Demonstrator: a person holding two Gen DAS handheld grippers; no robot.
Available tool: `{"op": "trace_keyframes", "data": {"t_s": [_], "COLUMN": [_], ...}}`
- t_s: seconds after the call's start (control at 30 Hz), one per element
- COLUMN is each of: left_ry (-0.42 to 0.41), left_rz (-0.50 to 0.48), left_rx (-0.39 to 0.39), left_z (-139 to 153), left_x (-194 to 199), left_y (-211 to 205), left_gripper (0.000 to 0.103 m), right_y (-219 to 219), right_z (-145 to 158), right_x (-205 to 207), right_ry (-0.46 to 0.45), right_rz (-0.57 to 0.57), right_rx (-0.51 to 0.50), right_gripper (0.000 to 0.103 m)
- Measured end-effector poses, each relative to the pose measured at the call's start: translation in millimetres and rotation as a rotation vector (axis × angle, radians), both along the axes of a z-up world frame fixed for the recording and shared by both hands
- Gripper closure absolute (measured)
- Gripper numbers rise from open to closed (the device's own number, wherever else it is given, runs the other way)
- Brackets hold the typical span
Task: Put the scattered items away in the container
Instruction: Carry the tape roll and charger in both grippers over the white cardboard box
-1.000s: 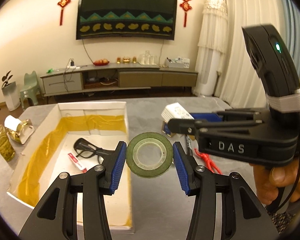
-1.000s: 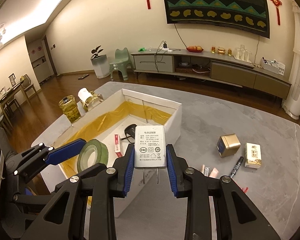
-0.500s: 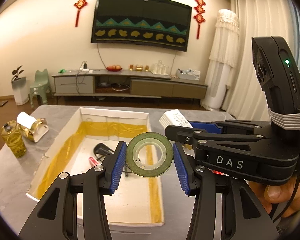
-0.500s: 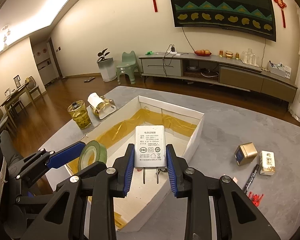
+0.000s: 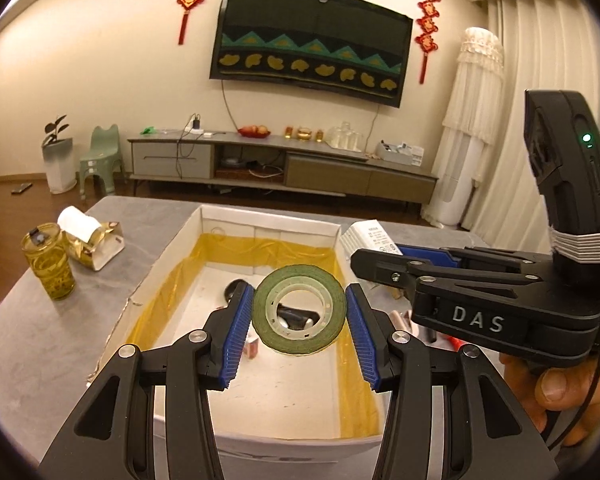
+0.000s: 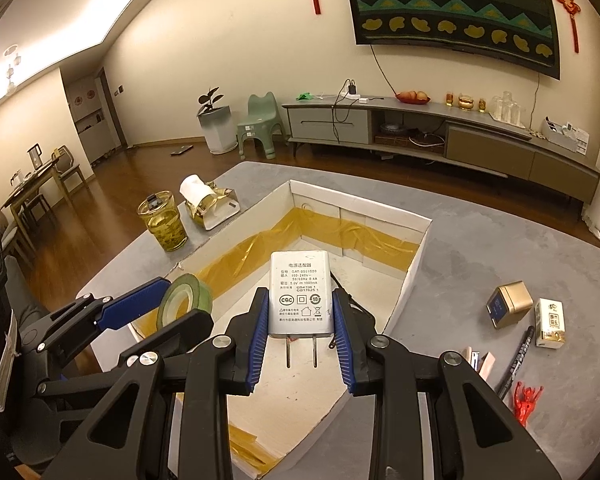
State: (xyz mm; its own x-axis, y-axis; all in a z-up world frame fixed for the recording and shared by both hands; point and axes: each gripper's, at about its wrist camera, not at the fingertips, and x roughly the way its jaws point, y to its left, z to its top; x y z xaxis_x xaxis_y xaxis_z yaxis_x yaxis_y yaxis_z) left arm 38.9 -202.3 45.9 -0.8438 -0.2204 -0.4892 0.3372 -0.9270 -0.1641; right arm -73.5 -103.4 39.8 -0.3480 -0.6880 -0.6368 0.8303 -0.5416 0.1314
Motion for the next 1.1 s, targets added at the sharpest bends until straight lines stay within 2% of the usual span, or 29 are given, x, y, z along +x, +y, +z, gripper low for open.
{"op": "trace_keyframes", "data": {"t_s": [0.33, 0.67, 1.1], "left_ry": [-0.017, -0.055, -0.095], "left_rz": [0.053, 0.097, 0.070], "left_rx": [0.026, 0.104, 0.123], "left_z": [-12, -35, -55], "left_x": [0, -6, -20], "left_y": [-22, -52, -56], "left_gripper": [0.054, 0.054, 0.053], "right_y": [-7, -14, -22], "right_z": [-12, -28, -48], "right_x": [3, 3, 4], "right_ry": [-0.007, -0.018, -0.028], "right_rz": [0.020, 0.043, 0.064], "right_rx": [0.030, 0.072, 0.125], "right_gripper": [0.071, 0.071, 0.071]}}
